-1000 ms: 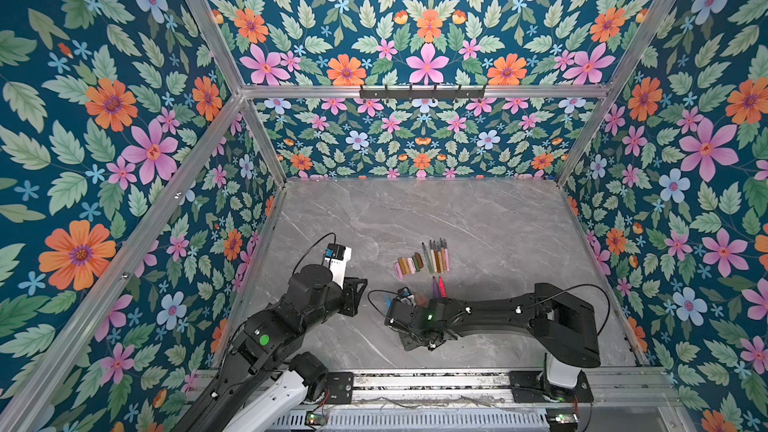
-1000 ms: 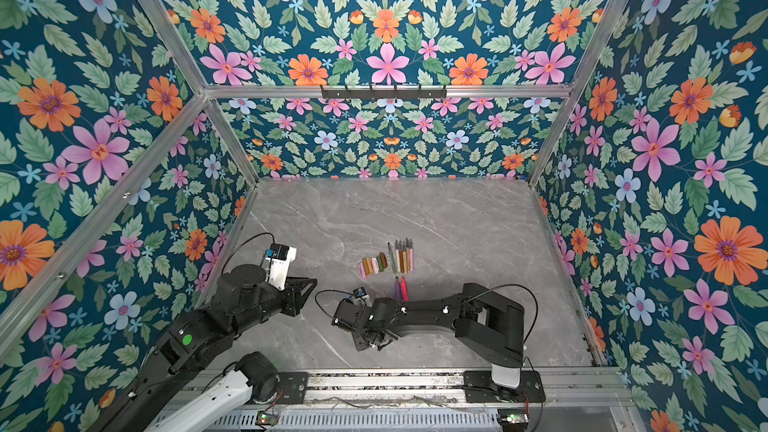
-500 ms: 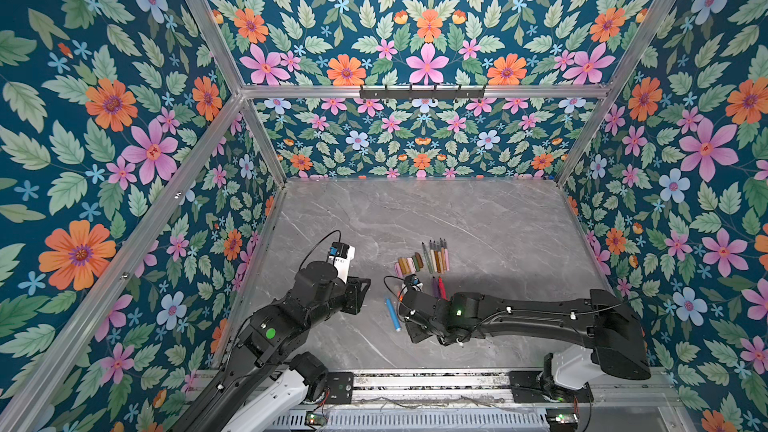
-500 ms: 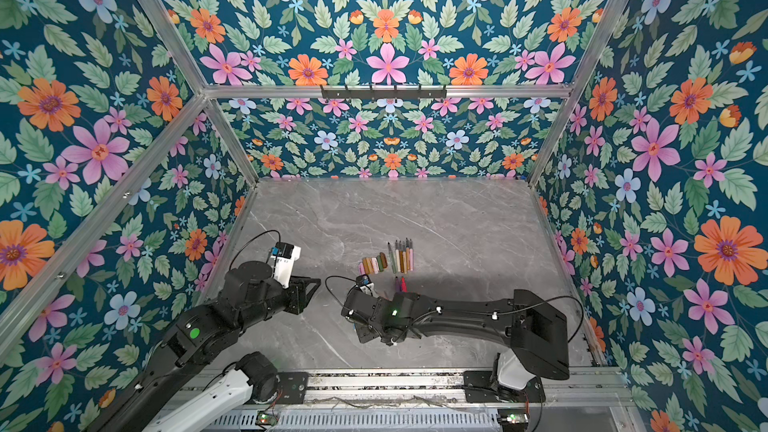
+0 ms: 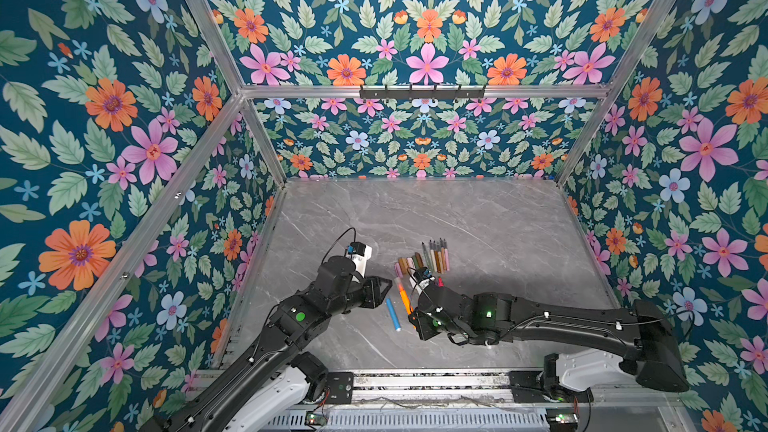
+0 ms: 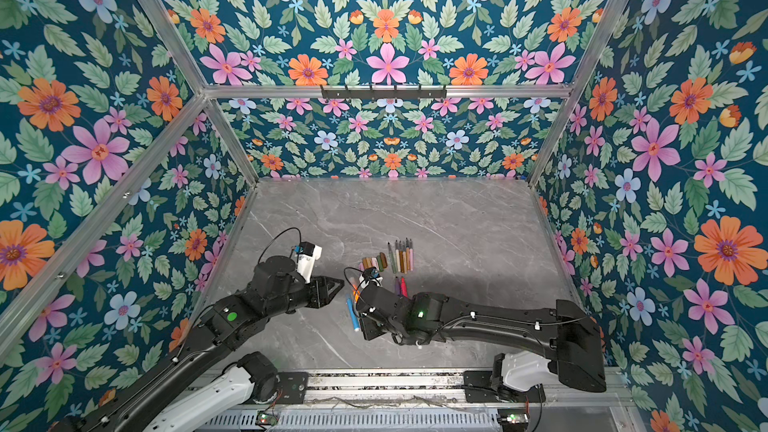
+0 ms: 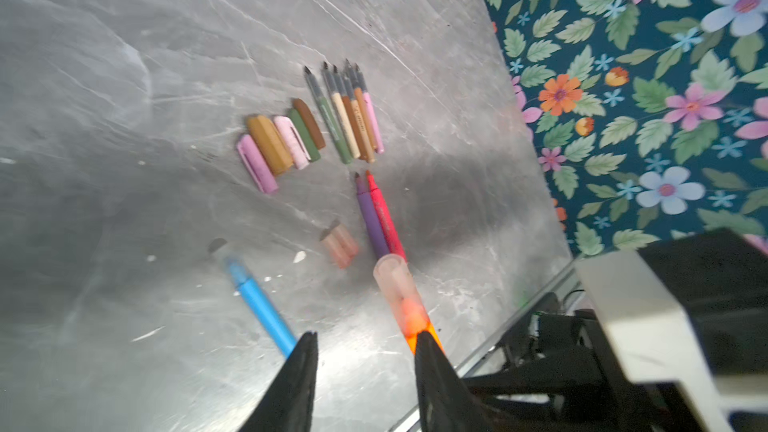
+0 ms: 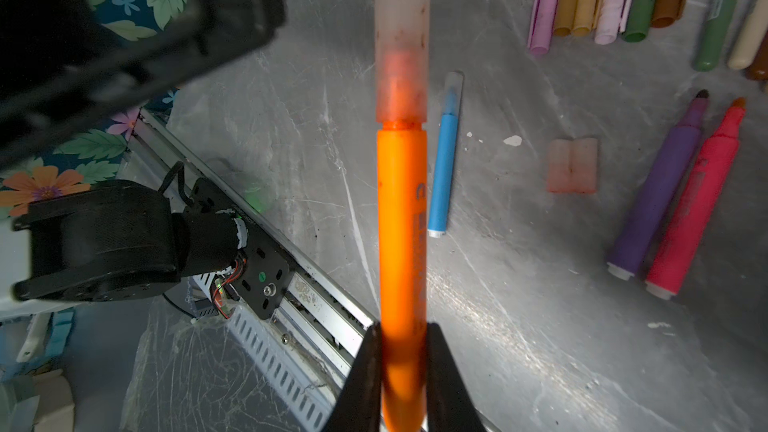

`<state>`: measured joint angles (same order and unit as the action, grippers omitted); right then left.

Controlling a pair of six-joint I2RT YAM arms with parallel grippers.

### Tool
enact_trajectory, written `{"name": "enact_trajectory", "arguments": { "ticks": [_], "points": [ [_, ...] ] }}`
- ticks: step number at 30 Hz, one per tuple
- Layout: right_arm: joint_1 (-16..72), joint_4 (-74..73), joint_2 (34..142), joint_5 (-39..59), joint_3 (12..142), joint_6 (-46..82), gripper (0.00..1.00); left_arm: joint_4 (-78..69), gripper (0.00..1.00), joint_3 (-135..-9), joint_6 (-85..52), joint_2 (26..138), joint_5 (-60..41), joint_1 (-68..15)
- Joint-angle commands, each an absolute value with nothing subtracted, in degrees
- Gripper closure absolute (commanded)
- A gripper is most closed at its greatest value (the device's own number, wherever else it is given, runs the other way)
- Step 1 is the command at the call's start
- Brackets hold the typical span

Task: Open the pen caps
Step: 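Raise the orange highlighter upright with the right gripper while the left gripper approaches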

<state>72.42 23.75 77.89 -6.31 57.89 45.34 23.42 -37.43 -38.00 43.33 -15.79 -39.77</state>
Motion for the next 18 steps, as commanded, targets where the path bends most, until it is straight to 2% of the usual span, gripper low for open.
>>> {"name": "enact_trajectory", "arguments": {
  "ticks": [1, 18],
  "points": [
    [72.5, 22.3, 76.5, -6.7, 57.5, 46.2, 0.83, 7.4, 0.59, -34.0, -47.2, 44.5, -22.1, -39.7],
    [72.5, 22.4, 71.8, -7.7, 55.4, 46.0, 0.83, -1.7, 0.6, -30.9, -54.1, 46.5, -25.0, -39.7]
  ]
}}
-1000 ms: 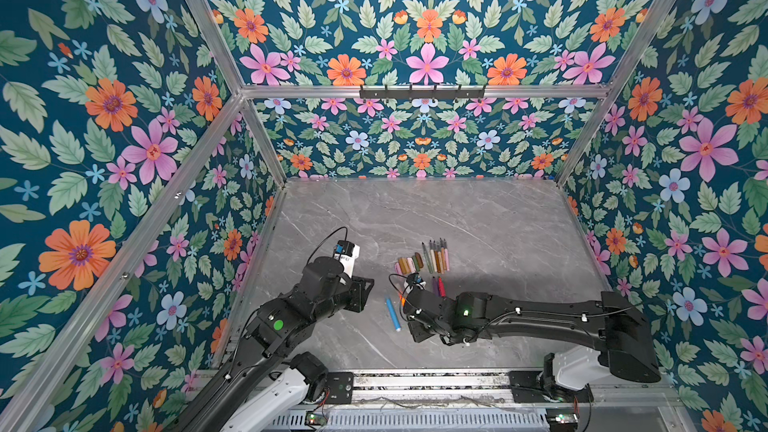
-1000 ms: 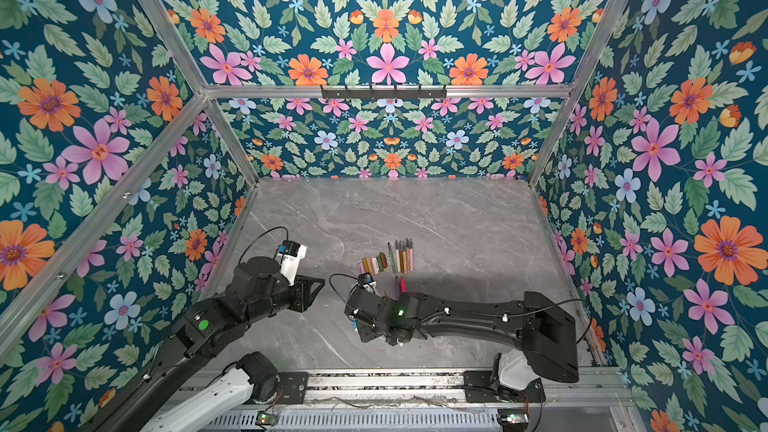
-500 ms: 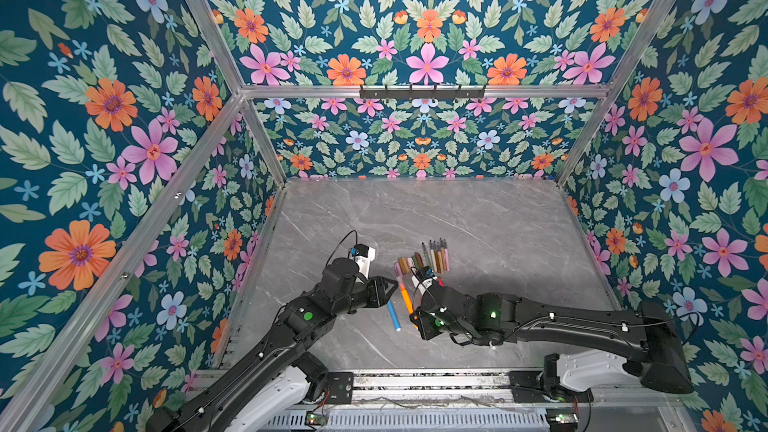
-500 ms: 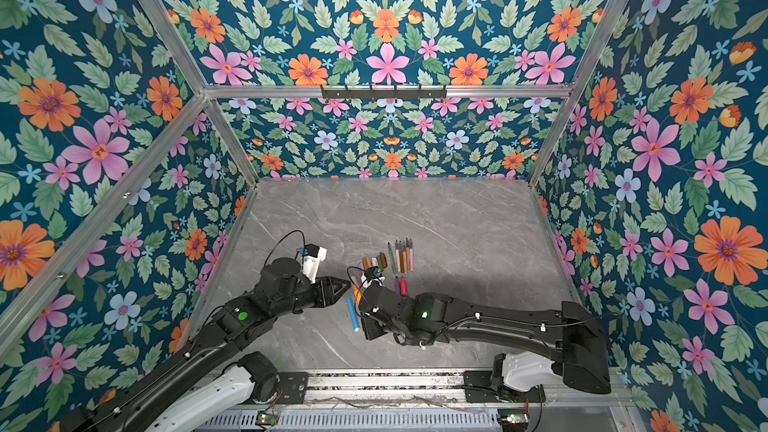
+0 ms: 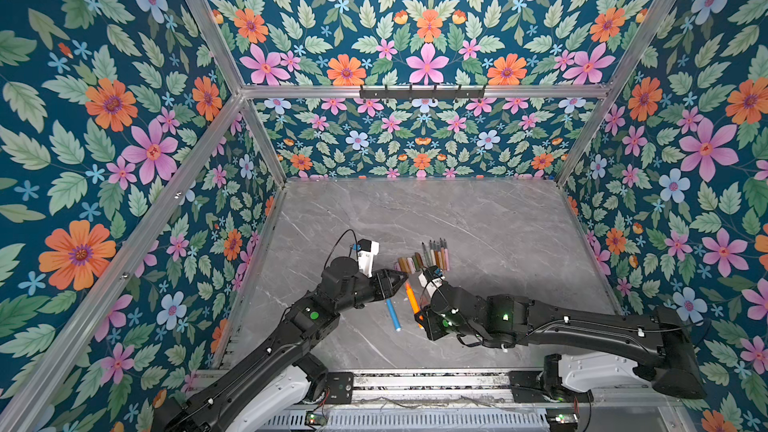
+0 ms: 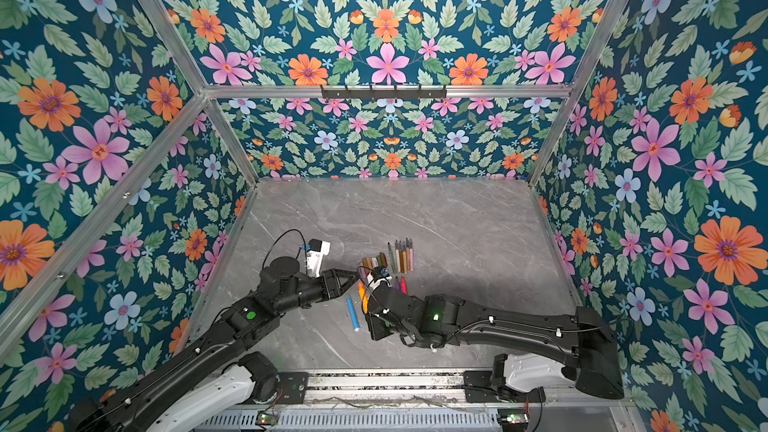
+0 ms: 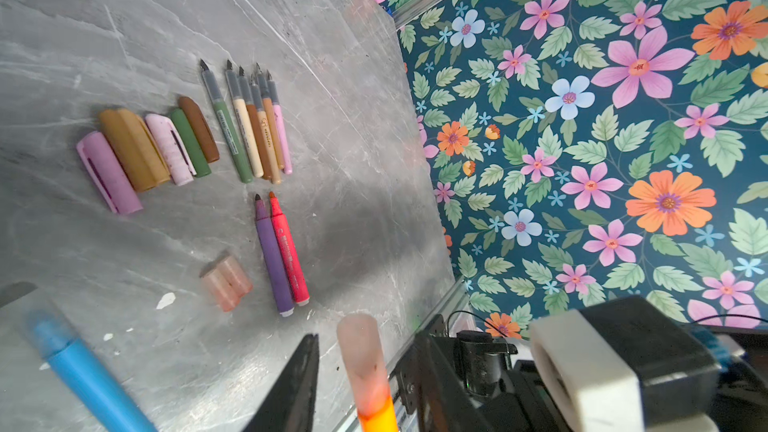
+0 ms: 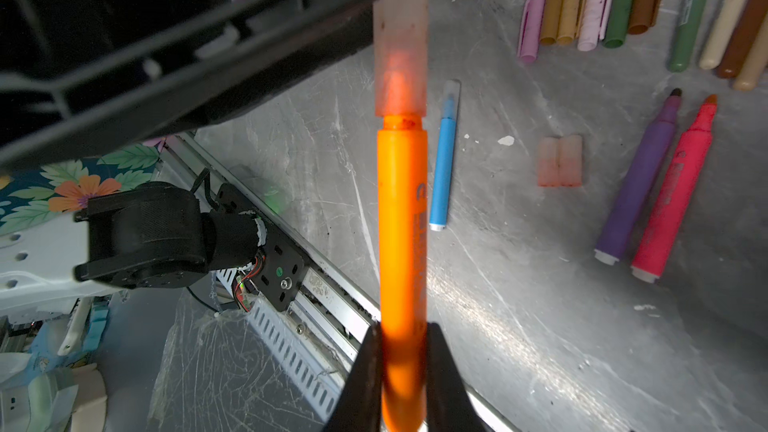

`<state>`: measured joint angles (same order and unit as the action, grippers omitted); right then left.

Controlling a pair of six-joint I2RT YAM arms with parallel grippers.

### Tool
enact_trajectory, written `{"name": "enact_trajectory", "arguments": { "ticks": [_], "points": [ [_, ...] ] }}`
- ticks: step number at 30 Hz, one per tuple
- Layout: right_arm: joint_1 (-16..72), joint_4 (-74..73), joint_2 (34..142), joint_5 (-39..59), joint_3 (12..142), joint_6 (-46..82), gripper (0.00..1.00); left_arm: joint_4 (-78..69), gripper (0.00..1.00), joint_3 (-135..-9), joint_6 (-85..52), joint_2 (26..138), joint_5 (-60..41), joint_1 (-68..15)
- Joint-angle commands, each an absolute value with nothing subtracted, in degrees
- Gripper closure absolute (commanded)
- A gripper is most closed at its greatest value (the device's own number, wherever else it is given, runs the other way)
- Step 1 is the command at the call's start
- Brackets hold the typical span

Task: Open the pen caps
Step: 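Raise the orange highlighter upright with the right gripper while the left gripper approaches, then close the left gripper on the orange highlighter's cap while the right holds it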

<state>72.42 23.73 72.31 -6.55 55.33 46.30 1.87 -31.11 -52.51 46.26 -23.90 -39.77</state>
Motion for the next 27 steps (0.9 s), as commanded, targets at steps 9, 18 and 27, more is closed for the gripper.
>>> {"name": "enact_trajectory", "arguments": {
  "ticks": [9, 18, 27],
  "points": [
    [72.5, 22.1, 71.0, -7.1, 54.8, 46.0, 0.83, -5.5, 0.61, -29.2, -56.3, 47.0, -26.3, -39.8],
    [72.5, 21.7, 71.0, -7.0, 54.8, 45.8, 0.83, -7.6, 0.65, -28.8, -57.2, 48.2, -28.5, -39.9],
    [72.5, 21.9, 70.9, -6.8, 54.8, 45.8, 0.84, -9.3, 0.69, -28.4, -57.8, 48.9, -29.1, -40.0]
  ]
}}
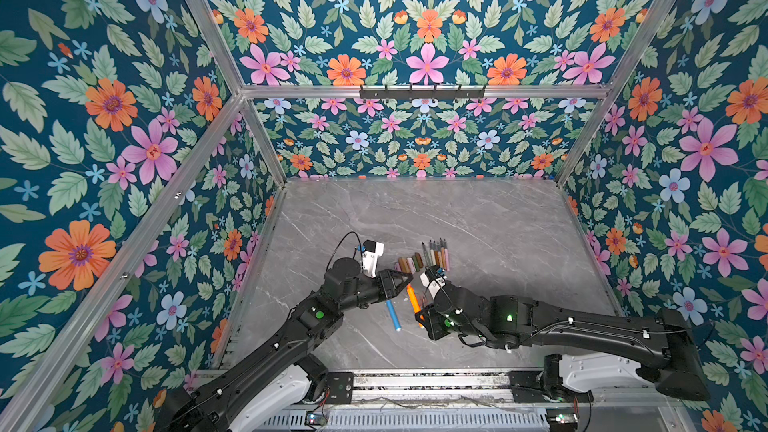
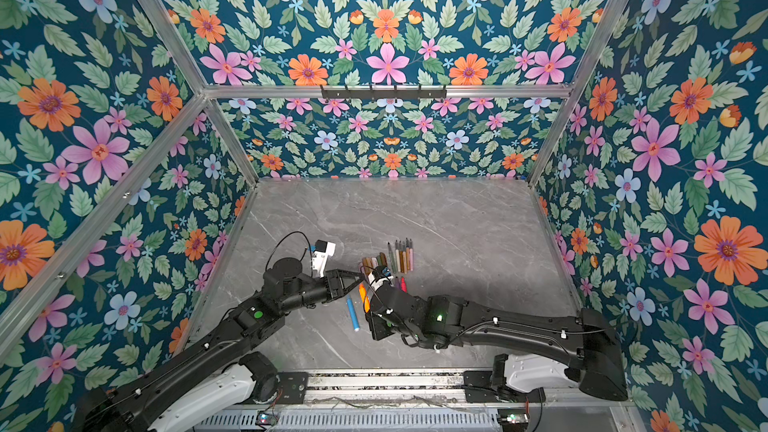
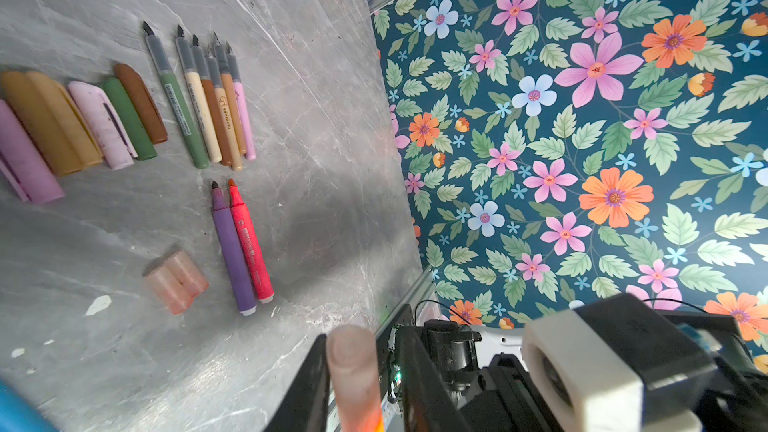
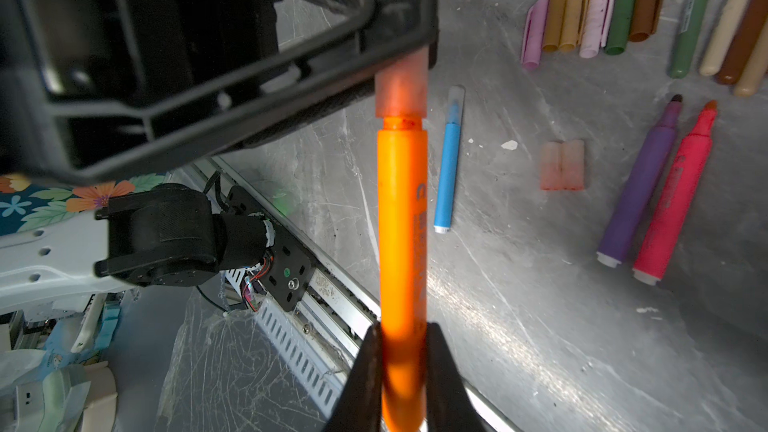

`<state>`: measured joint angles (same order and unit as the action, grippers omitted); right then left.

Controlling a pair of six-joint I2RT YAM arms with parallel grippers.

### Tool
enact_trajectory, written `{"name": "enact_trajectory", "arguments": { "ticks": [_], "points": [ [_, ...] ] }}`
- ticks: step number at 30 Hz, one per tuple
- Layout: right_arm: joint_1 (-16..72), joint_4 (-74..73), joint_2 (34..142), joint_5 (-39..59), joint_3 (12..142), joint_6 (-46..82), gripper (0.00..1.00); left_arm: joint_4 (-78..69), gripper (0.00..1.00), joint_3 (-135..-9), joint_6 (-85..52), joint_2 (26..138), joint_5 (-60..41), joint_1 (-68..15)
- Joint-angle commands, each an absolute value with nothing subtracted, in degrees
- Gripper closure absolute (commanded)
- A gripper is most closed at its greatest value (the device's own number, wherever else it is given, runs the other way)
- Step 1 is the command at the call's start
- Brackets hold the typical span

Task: Open the pen caps
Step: 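Close the left gripper on the orange highlighter's cap while the right holds it, then pull the cap off with the left gripper while the right holds the highlighter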

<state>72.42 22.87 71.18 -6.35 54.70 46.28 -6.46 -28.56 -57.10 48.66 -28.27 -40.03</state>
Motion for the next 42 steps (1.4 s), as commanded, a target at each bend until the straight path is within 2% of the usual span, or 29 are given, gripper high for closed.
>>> {"name": "enact_trajectory", "arguments": {
  "ticks": [1, 4, 7, 9, 11, 13, 16, 22, 26, 31, 36, 38, 40, 41, 42],
  "points": [
    [72.5, 22.0, 70.8, -6.9, 54.9, 45.7, 0.84, -9.6, 0.69, -28.3, -57.9, 49.0, -29.3, -40.0],
    [72.5, 22.4, 70.7, -7.5, 54.8, 45.7, 0.84, -10.1, 0.72, -28.0, -57.9, 49.5, -29.6, -40.0],
    [72.5, 22.5, 70.6, -7.7, 54.8, 45.7, 0.84, -10.7, 0.83, -27.9, -57.9, 49.6, -30.2, -40.0],
    [72.5, 22.4, 70.7, -7.6, 54.7, 45.7, 0.84, -10.7, 0.95, -27.9, -57.9, 49.5, -30.3, -40.0],
    [72.4, 22.5, 70.8, -7.6, 54.8, 45.7, 0.84, -10.7, 1.0, -27.9, -57.7, 49.3, -30.3, -40.0],
    [72.4, 22.5, 70.8, -7.7, 54.9, 45.8, 0.8, -10.7, 1.0, -27.9, -57.6, 49.1, -30.3, -40.0],
    [72.3, 22.8, 70.5, -8.2, 54.9, 46.0, 0.67, -10.9, 1.0, -27.7, -57.6, 48.8, -30.5, -40.1],
    [70.8, 21.6, 70.0, -6.6, 54.9, 45.7, 0.64, -12.5, 1.0, -27.5, -58.1, 49.3, -31.3, -40.2],
    [67.8, 20.0, 70.6, -2.9, 54.8, 44.9, 0.51, -13.2, 1.0, -27.8, -58.7, 49.8, -31.9, -40.3],
    [65.5, 19.4, 72.4, 0.1, 56.2, 43.8, 0.52, -13.5, 1.0, -27.3, -59.0, 49.0, -31.7, -40.4],
    [65.6, 19.3, 74.4, 2.0, 57.6, 43.2, 0.6, -14.7, 1.0, -27.6, -59.0, 50.0, -32.5, -40.4],
    [65.6, 18.6, 74.2, 2.1, 56.9, 43.6, 0.74, -14.7, 1.0, -28.2, -58.9, 50.6, -32.6, -40.4],
    [65.6, 18.1, 73.8, 2.3, 56.2, 44.3, 0.96, -13.5, 1.0, -29.4, -58.1, 51.0, -32.6, -40.4],
    [65.6, 18.2, 73.7, 2.4, 55.9, 44.7, 1.0, -12.1, 1.0, -30.4, -57.0, 51.2, -32.1, -40.3],
    [65.6, 18.3, 73.4, 2.7, 55.6, 45.1, 1.0, -10.3, 1.0, -31.6, -55.7, 51.6, -31.5, -40.1]
  ]
}}
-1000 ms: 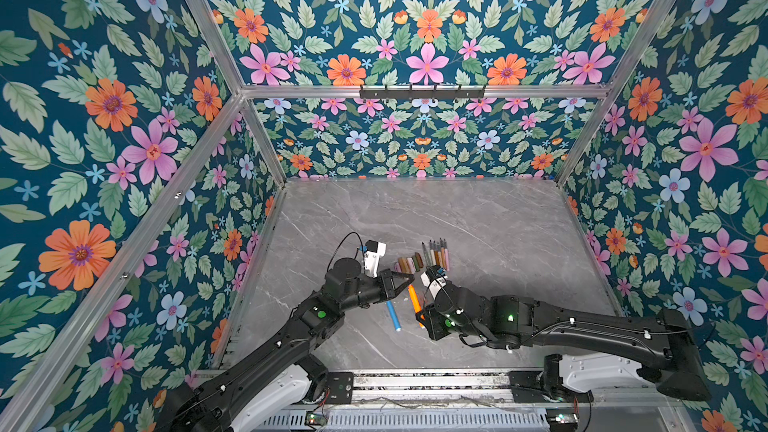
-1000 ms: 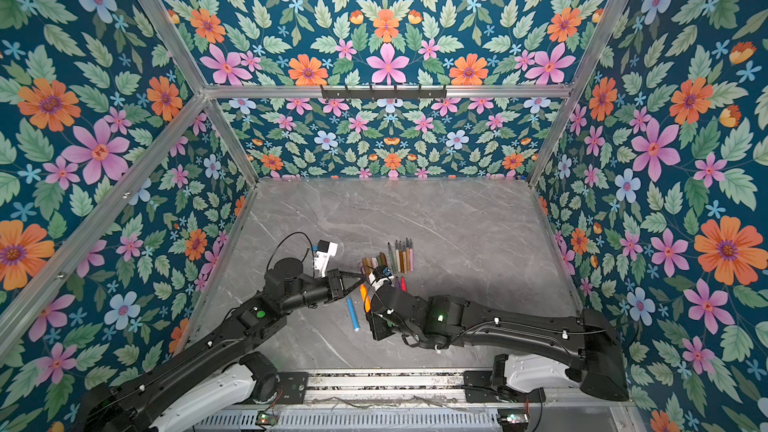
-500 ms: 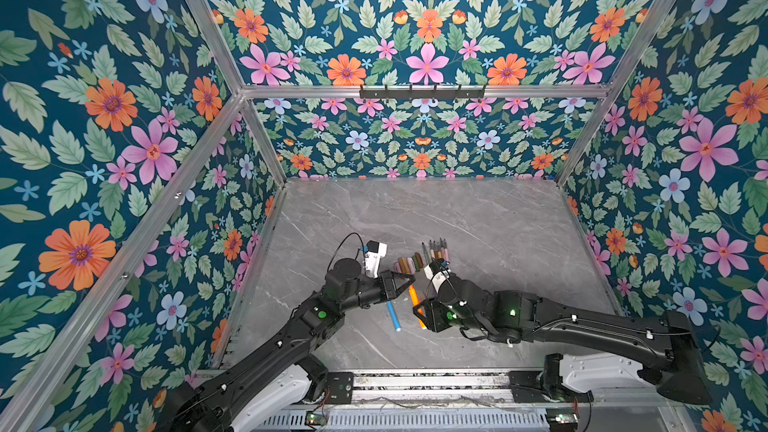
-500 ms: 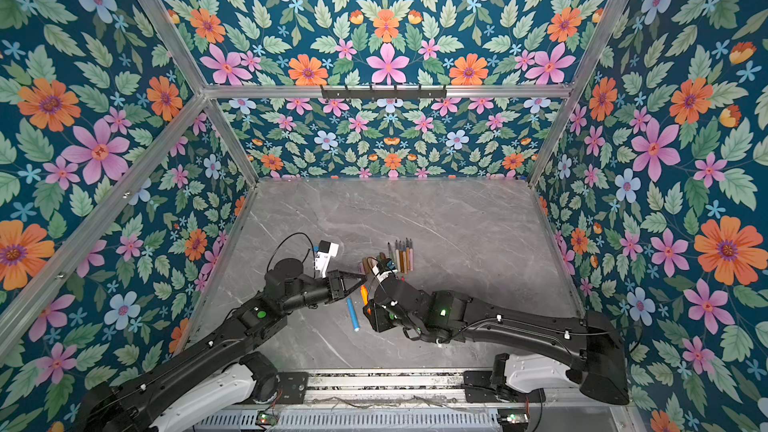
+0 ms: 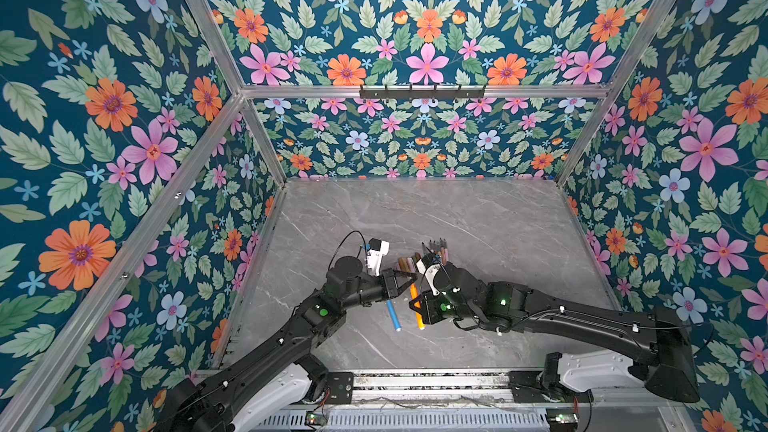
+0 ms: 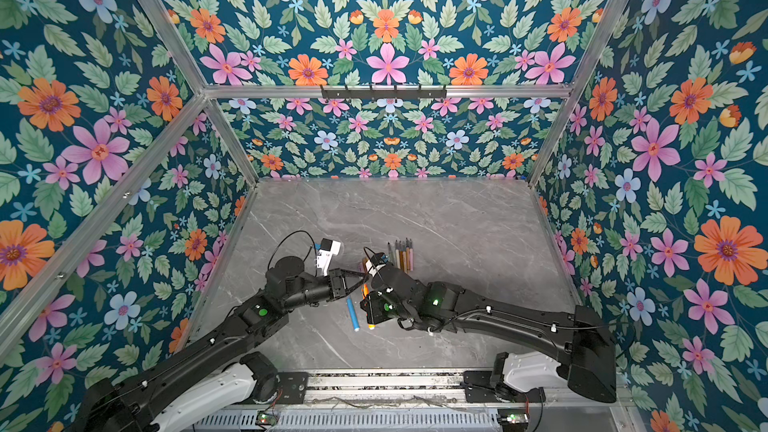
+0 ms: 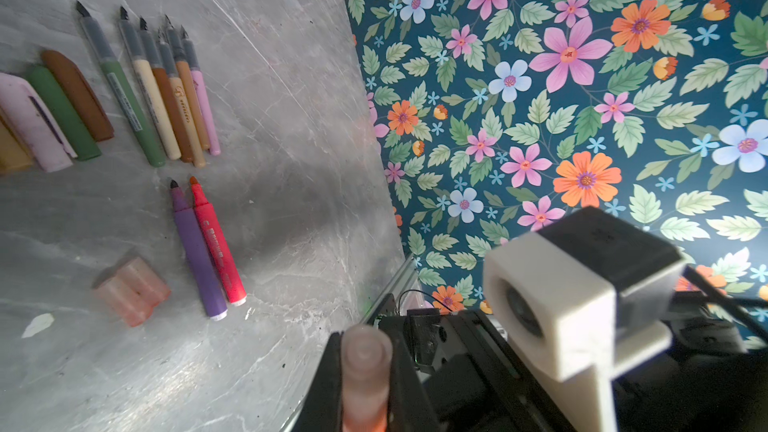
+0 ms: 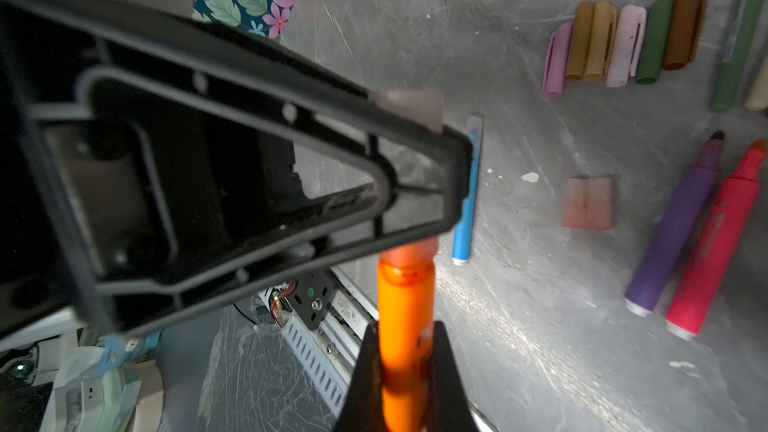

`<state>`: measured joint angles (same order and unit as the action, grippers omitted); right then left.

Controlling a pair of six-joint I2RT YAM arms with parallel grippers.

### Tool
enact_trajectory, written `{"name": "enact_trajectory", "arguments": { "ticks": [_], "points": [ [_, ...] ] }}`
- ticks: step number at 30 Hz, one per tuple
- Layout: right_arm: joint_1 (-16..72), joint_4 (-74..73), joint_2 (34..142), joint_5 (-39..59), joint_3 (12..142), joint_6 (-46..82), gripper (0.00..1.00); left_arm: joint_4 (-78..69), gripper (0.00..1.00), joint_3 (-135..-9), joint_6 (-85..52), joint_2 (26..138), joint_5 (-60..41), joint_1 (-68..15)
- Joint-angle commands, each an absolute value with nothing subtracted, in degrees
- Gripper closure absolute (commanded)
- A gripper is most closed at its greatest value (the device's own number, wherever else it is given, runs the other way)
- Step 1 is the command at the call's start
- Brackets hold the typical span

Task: Open the pen caps
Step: 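Pull the cap off with the left gripper while the right holds the highlighter, then set the orange highlighter's cap beside the pink caps and open the left gripper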

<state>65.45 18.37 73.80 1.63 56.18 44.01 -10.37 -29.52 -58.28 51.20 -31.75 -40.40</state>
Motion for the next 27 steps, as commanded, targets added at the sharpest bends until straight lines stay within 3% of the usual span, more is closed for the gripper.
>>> {"name": "enact_trajectory", "arguments": {
  "ticks": [1, 6, 9, 15, 27],
  "points": [
    [65.7, 18.2, 73.2, 2.9, 55.1, 45.4, 1.0, -8.7, 1.0, -32.7, -54.5, 52.0, -31.3, -39.9],
    [70.6, 16.8, 71.4, -1.9, 51.2, 48.1, 1.0, 3.6, 1.0, -44.4, -44.7, 58.8, -34.4, -30.7],
    [72.0, 16.4, 70.0, -3.1, 48.7, 49.8, 1.0, 2.2, 1.0, -47.0, -45.3, 62.0, -36.8, -28.0],
    [71.3, 21.9, 63.0, -9.2, 45.9, 50.9, 1.0, -6.2, 1.0, -39.0, -49.1, 62.3, -37.5, -28.0],
    [56.3, 26.6, 52.0, -4.5, 36.7, 48.3, 1.0, -4.3, 1.0, -27.4, -46.2, 63.4, -33.7, -28.9]
  ]
}}
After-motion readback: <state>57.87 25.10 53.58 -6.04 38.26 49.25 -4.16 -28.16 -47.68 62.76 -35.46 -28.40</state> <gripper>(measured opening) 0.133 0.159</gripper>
